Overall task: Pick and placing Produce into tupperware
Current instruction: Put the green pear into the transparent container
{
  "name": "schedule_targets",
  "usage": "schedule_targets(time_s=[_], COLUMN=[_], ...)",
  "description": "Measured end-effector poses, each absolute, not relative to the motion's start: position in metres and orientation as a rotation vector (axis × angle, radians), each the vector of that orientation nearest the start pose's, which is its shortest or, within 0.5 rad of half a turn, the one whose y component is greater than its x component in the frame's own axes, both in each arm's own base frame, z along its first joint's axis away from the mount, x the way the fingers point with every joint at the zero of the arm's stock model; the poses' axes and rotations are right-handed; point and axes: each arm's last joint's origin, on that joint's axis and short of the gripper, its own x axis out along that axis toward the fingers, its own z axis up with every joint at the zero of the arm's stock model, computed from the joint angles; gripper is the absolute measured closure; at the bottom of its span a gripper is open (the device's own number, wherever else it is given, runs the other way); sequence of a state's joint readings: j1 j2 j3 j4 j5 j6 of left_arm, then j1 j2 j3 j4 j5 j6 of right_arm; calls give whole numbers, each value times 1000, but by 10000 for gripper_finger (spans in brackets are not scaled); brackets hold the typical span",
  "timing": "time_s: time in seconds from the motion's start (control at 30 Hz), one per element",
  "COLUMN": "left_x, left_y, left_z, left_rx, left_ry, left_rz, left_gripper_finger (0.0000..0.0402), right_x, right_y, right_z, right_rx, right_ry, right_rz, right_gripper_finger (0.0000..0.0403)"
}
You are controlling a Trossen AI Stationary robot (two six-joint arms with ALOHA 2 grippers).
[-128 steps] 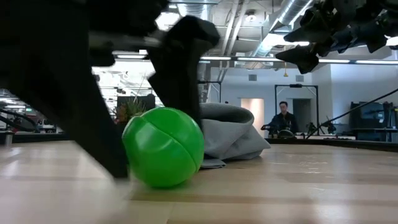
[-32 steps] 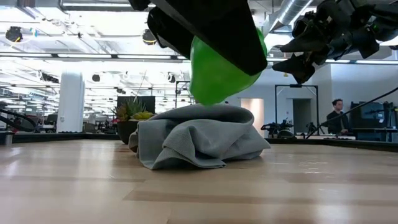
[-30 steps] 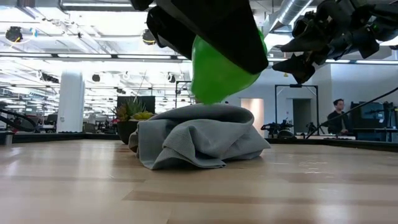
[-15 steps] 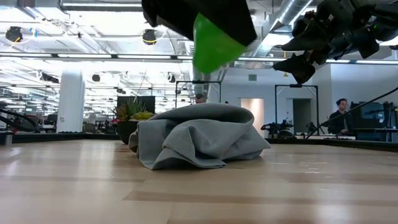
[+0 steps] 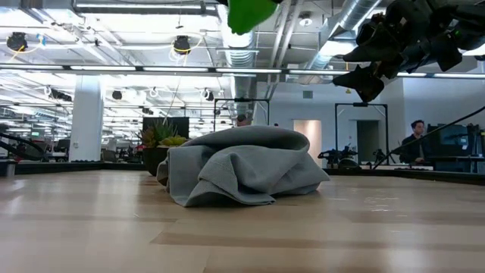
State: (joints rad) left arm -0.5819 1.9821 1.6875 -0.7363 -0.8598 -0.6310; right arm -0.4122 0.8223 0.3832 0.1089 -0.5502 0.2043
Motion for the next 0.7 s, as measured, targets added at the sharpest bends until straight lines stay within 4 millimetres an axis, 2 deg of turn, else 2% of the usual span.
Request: schedule_targets(time_s=[0.5, 0.7], left_x=[358, 348], left_y=[-207, -200], left_z=[262, 271], left_rx=[112, 127], left_ry=[606, 575], left_rz=[579, 648], left_gripper_finger=[181, 181], right_x=[168, 169], right_y=[-52, -47], right_z=[217, 217], right_rx=[383, 381], right_ry=[313, 316], right_rz=[131, 152], right_gripper_finger=[121, 121])
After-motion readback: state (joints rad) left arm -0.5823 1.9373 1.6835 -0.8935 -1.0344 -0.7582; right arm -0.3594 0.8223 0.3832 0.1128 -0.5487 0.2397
